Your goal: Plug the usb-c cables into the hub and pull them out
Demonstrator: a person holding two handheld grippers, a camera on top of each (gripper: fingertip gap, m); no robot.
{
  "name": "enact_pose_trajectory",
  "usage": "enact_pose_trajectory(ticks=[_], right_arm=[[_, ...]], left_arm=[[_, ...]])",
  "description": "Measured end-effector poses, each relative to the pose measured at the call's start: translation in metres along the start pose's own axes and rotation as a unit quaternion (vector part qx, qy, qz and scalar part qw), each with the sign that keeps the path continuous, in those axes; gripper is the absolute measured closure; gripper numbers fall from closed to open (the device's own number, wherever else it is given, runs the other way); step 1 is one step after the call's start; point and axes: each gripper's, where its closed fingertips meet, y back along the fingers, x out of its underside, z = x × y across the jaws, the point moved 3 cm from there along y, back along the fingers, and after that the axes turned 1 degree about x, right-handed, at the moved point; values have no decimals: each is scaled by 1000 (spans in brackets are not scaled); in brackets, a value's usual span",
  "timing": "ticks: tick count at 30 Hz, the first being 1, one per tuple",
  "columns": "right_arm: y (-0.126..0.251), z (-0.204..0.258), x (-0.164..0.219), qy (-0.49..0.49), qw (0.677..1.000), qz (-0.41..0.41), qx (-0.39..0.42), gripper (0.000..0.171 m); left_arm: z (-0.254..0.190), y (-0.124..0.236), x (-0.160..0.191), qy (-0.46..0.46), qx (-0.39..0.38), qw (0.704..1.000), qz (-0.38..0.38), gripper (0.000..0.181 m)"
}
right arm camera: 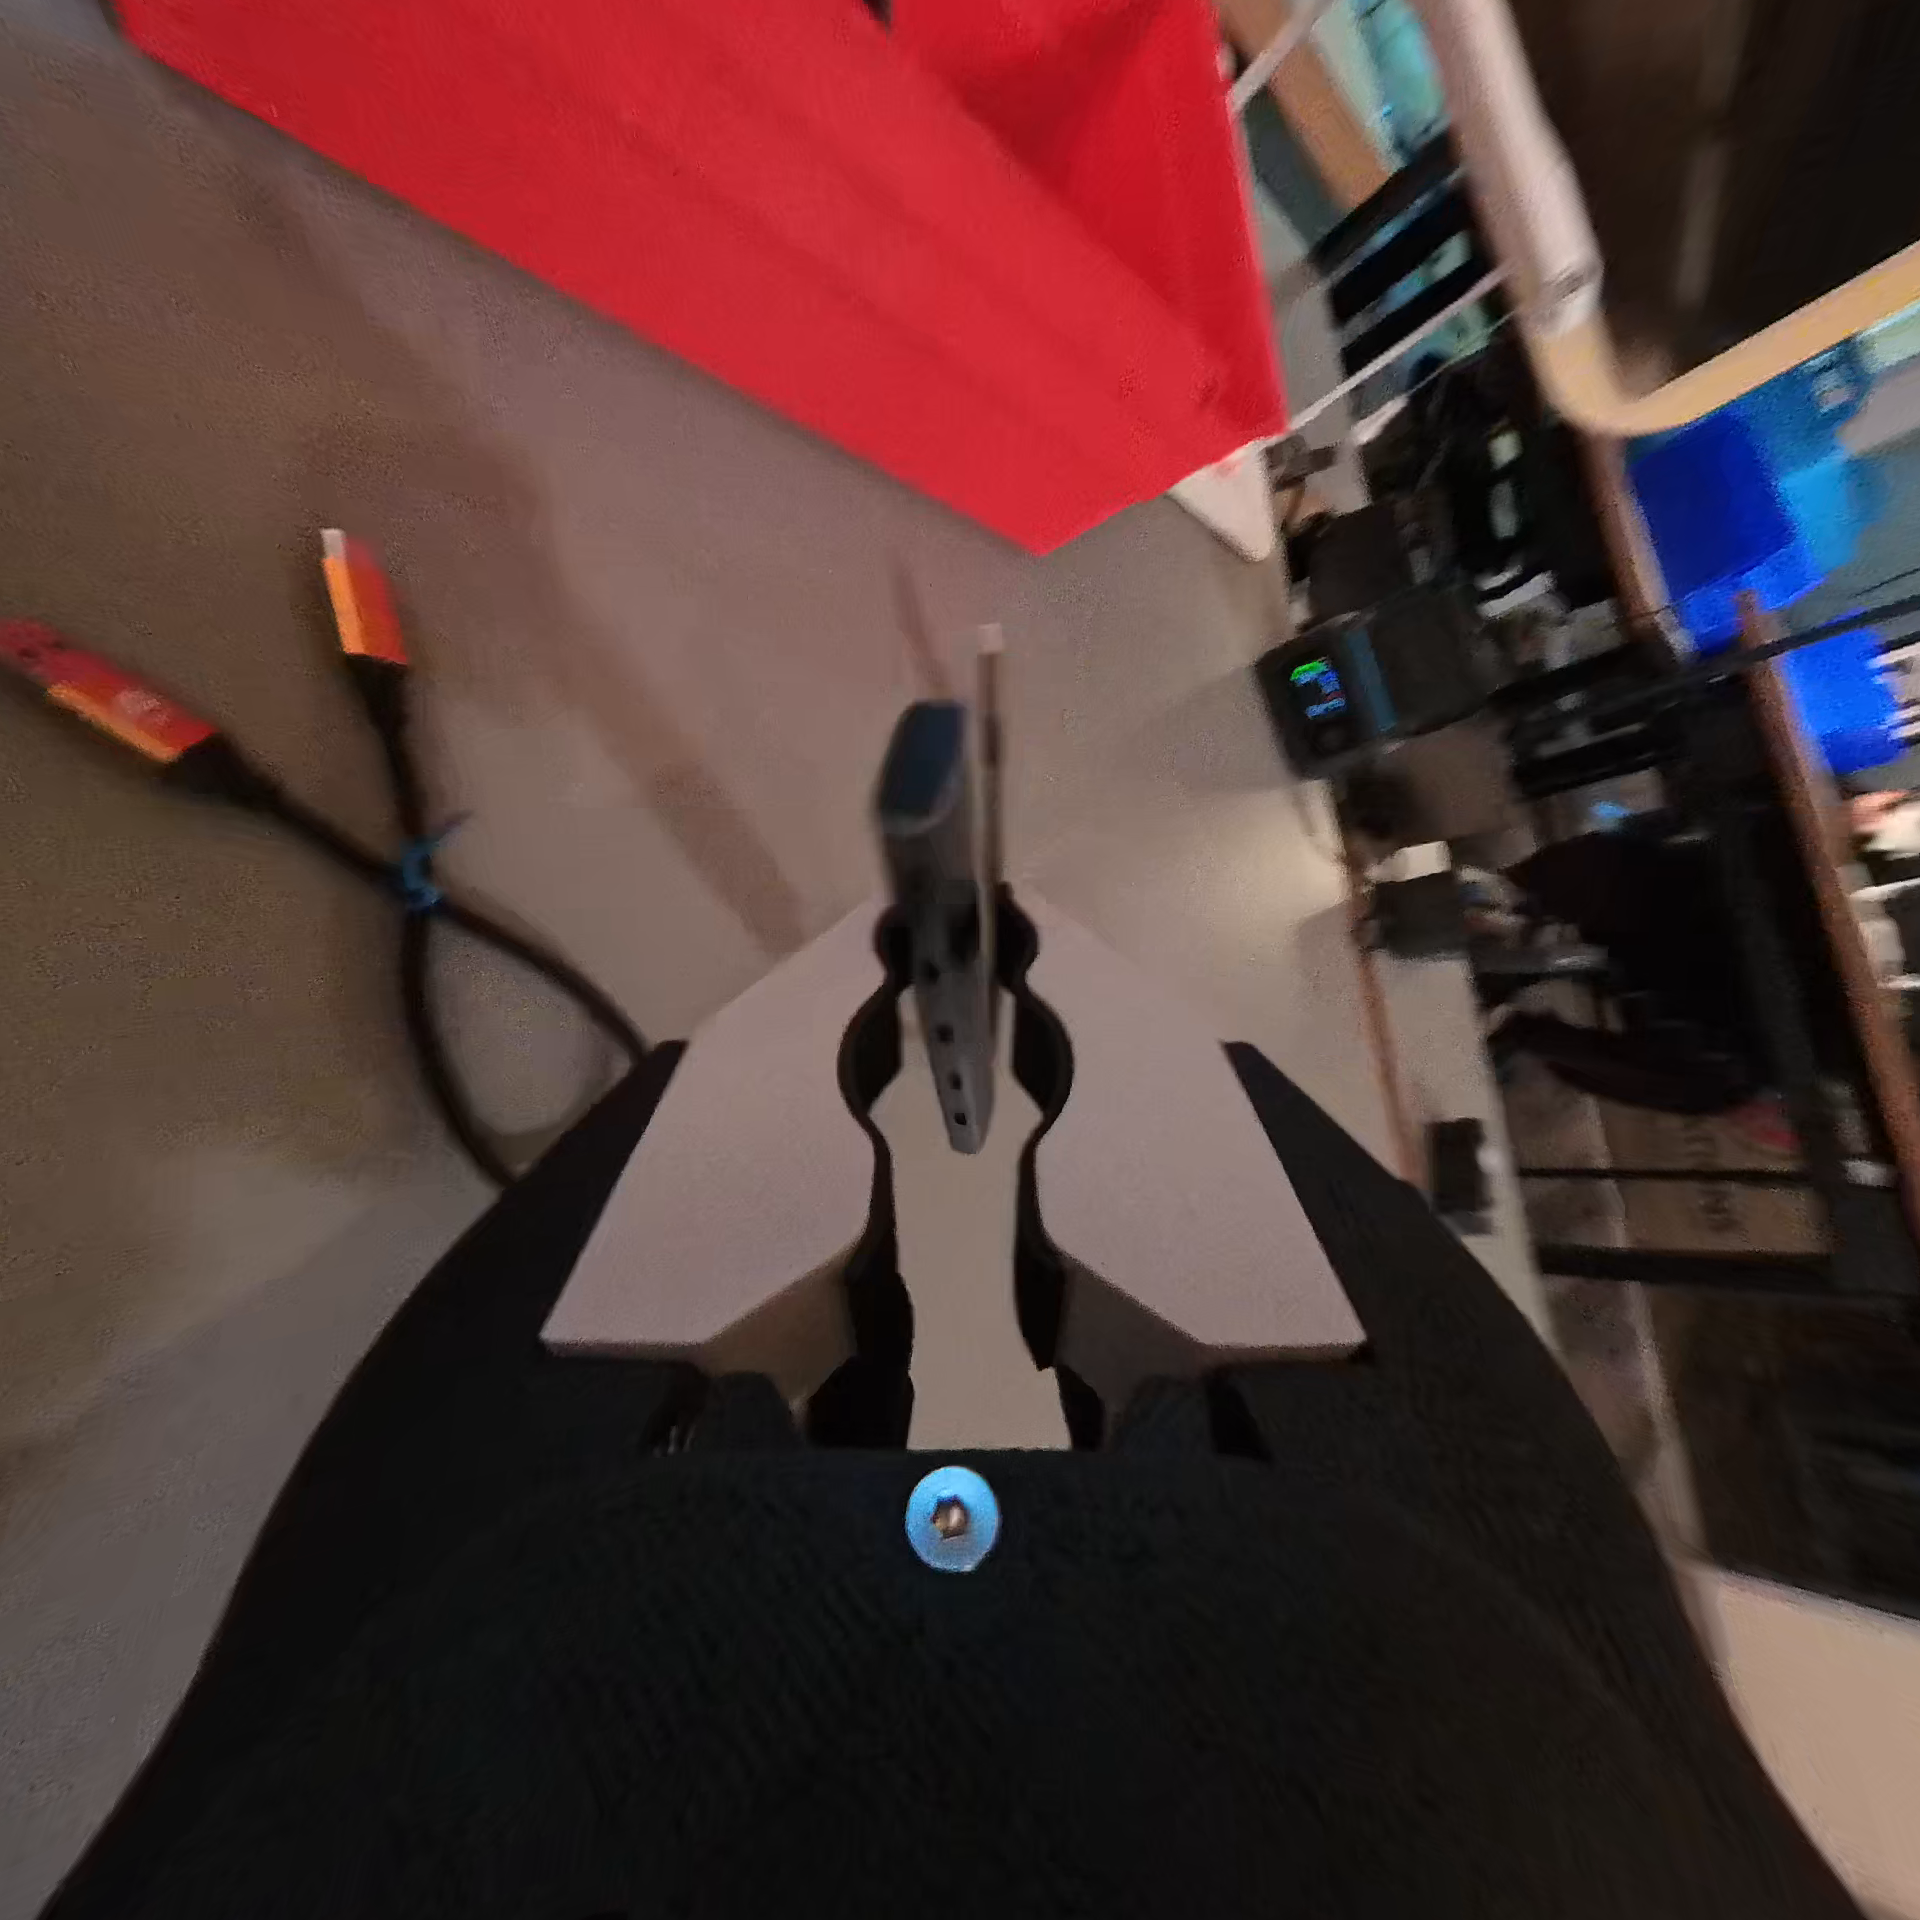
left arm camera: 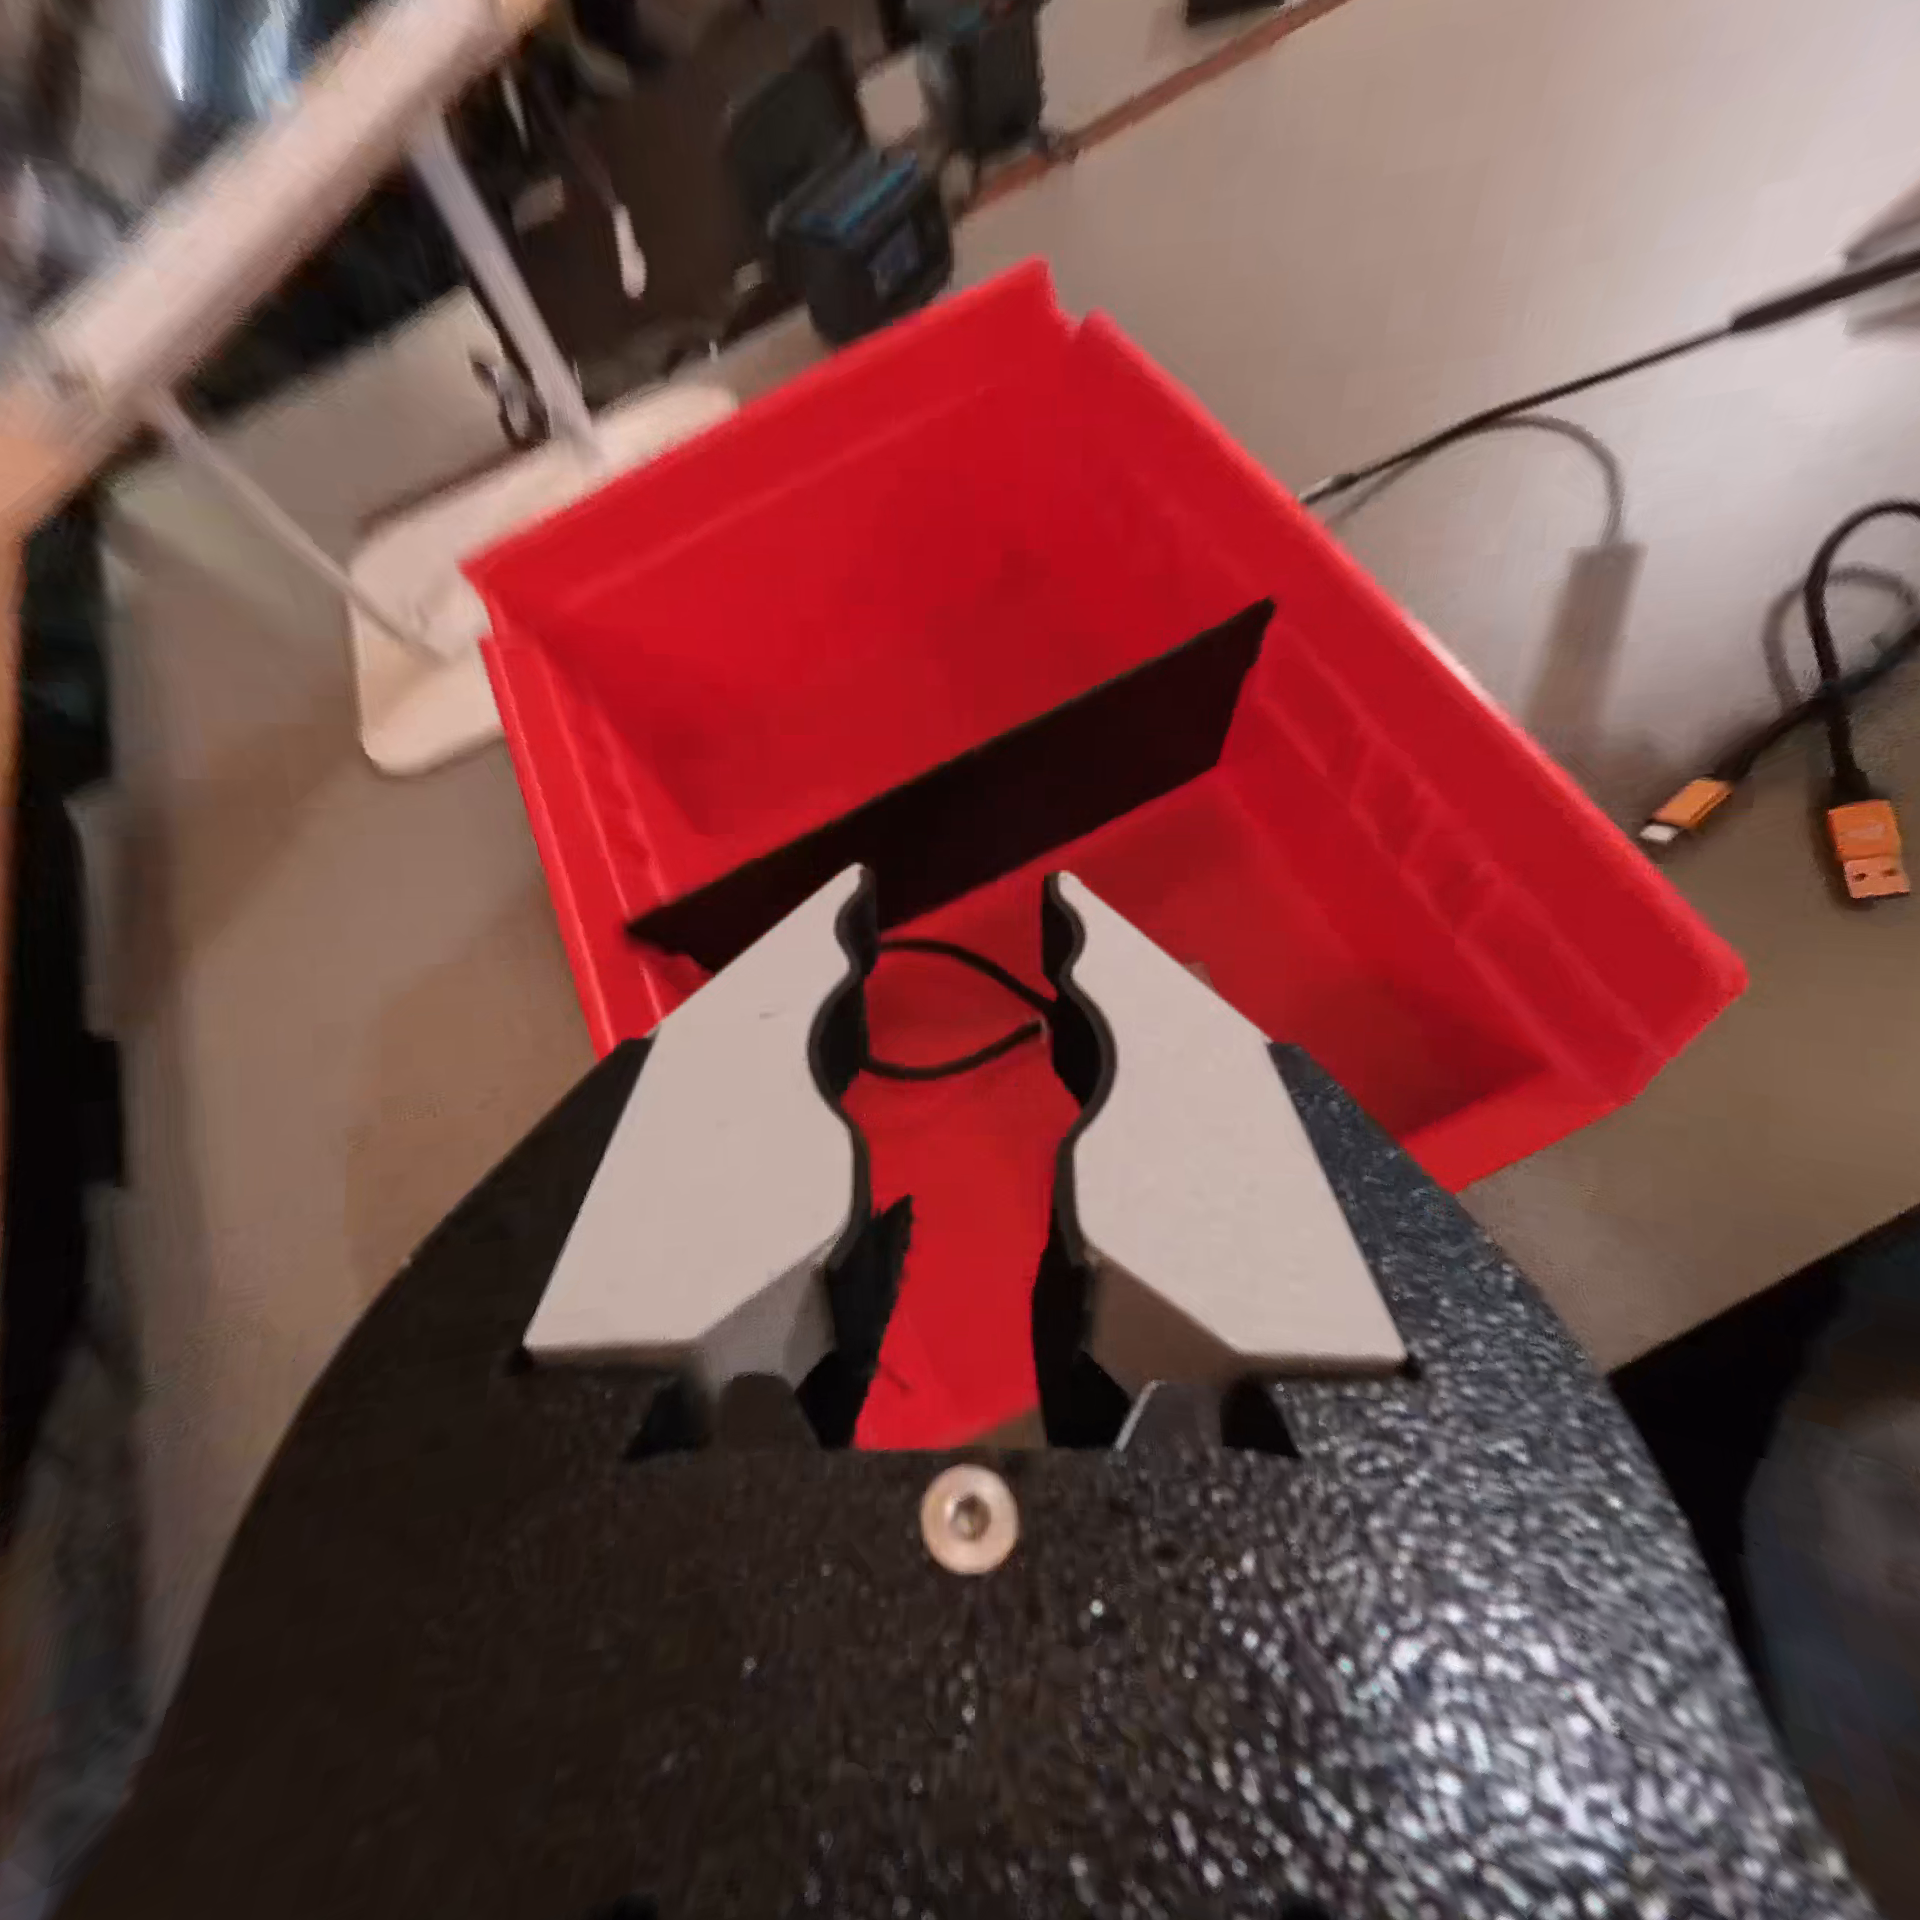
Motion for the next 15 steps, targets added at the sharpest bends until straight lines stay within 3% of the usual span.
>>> enact_pose_trajectory(ticks=[2,4,7,11,15], right_arm=[[1,13,3,-57,997,8,-50,122],[9,12,-3,-124,989,-15,-84,102],[30,-13,-24,-209,967,-115,-83,100],[57,-61,-30,-286,937,-198,9,99],[62,-81,-18,-299,928,-201,97,101]], left_arm=[[2,-7,13,93,3,995,32,151],[-3,-18,29,153,14,985,79,147],[-16,-40,56,167,23,970,173,136],[-23,-67,75,168,20,958,233,121],[-27,-82,78,204,36,951,231,131]])
